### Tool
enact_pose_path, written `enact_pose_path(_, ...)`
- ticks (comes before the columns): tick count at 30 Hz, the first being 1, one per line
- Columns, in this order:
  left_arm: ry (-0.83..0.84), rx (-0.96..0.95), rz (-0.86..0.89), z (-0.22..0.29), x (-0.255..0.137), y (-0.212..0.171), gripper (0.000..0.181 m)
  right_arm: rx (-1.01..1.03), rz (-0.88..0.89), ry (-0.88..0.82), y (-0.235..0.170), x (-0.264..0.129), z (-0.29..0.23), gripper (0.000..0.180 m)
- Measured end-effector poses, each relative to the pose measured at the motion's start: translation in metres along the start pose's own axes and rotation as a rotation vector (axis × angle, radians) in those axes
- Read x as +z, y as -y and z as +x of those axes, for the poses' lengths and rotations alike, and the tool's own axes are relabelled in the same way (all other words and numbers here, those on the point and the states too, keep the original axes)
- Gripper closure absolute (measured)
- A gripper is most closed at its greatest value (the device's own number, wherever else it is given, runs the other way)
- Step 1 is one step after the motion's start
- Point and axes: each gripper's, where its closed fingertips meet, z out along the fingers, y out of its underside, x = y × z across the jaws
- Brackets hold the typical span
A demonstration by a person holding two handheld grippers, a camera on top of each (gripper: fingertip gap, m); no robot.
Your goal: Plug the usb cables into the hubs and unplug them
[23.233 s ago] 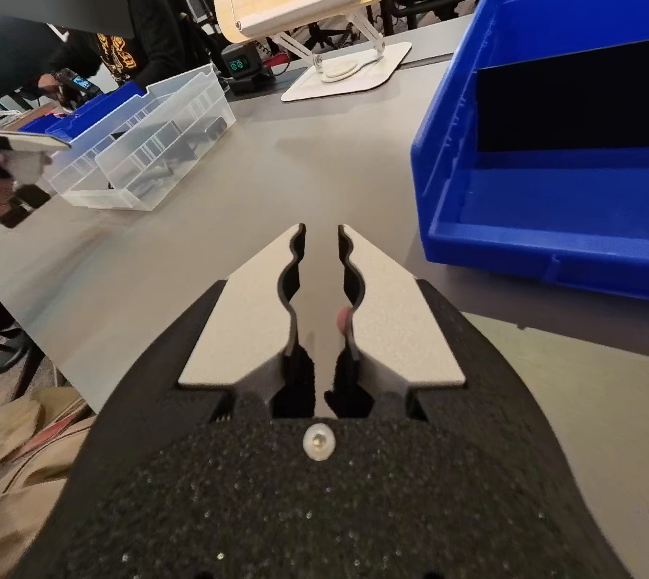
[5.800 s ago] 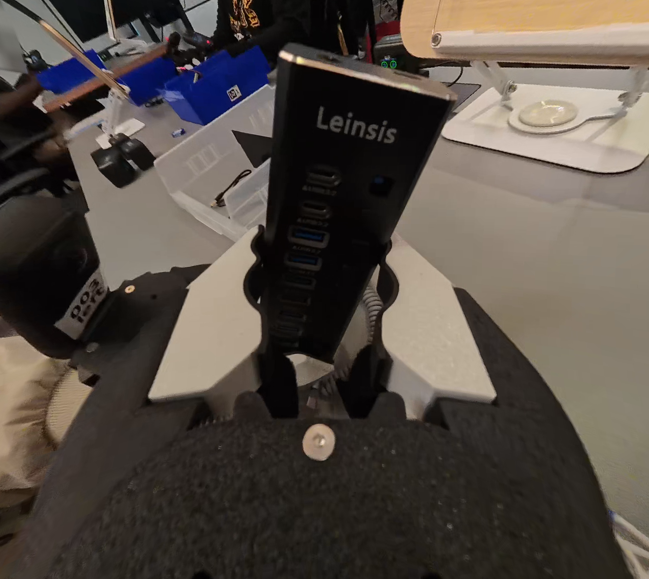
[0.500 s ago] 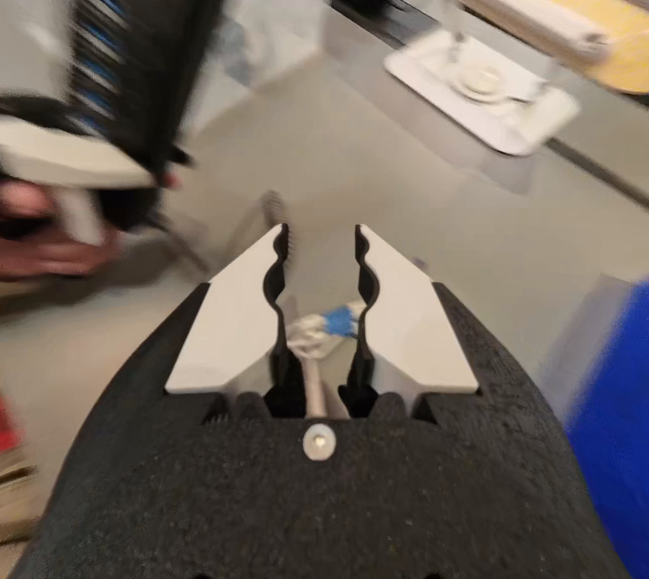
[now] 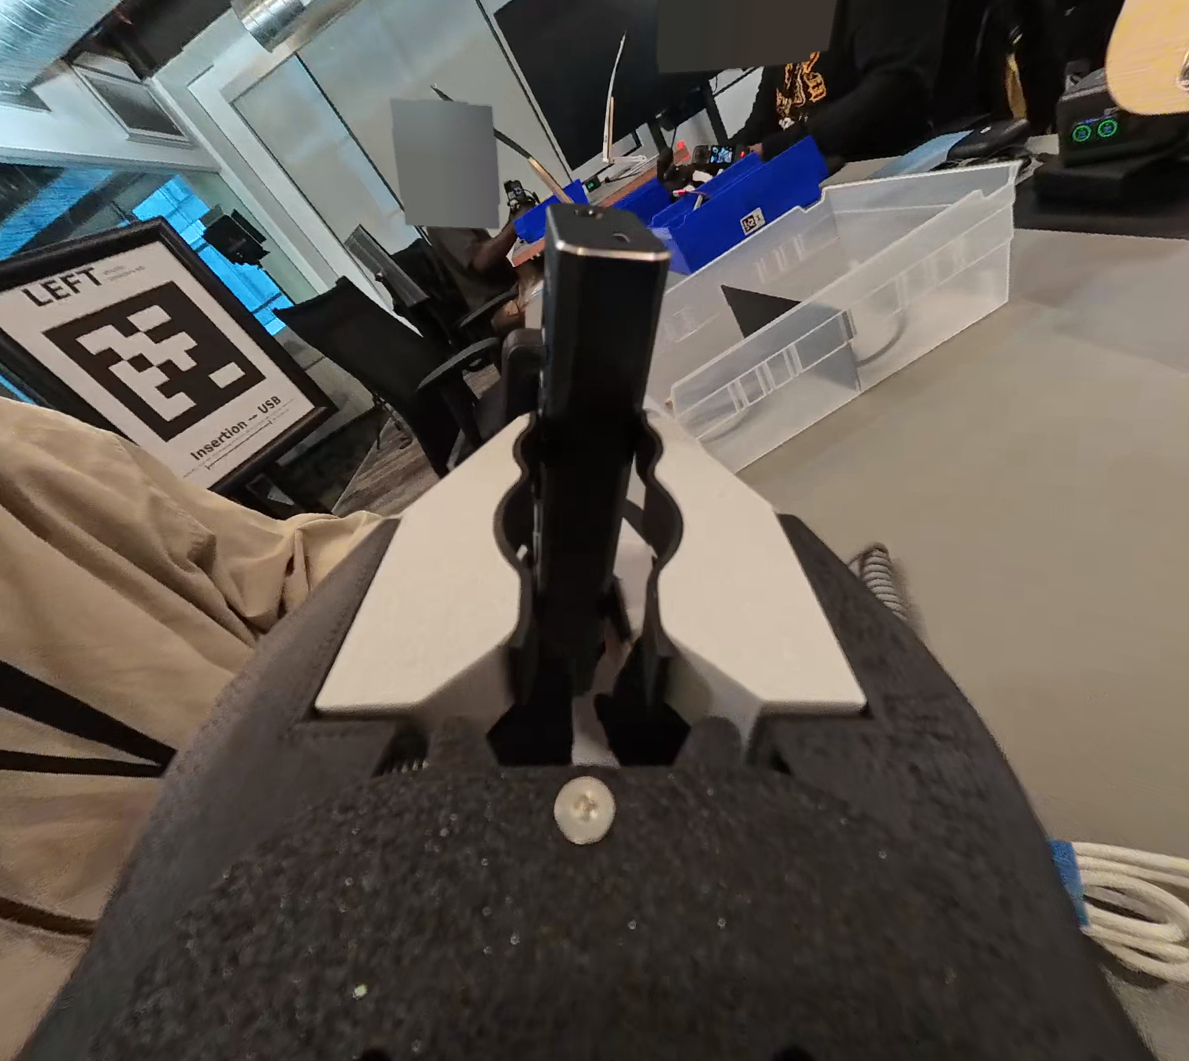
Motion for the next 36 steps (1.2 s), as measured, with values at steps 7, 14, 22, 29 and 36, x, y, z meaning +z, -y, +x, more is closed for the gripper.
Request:
enact_pose_path(7, 0.016, 0.011, -0.113, -0.005, -0.005, -0.014, 0.147, -0.007, -0.088, 0.01, -0.006, -0.004, -0.002, 0.153)
enact_pose_path(14, -0.026, 0.002, -0.186, 0.001, -0.007, -0.024, 0.138, -0.028, -0.118, -0.01, -0.002, -0.003, -0.005, 0.153)
enact_pose_path(22, 0.0, 0.052, -0.193, -0.001, -0.005, -0.027, 0.146, 0.065, -0.093, -0.006, 0.001, -0.011, 0.004, 0.154)
enact_pose_path(29, 0.03, 0.047, -0.226, -0.008, 0.003, -0.037, 0.144, 0.089, -0.07, -0.054, -0.002, -0.004, 0.013, 0.154)
enact_pose_path(36, 0.019, 0.01, -0.198, -0.01, 0.005, -0.033, 0.149, 0.096, -0.013, -0.073, 0.003, -0.004, 0.018, 0.154)
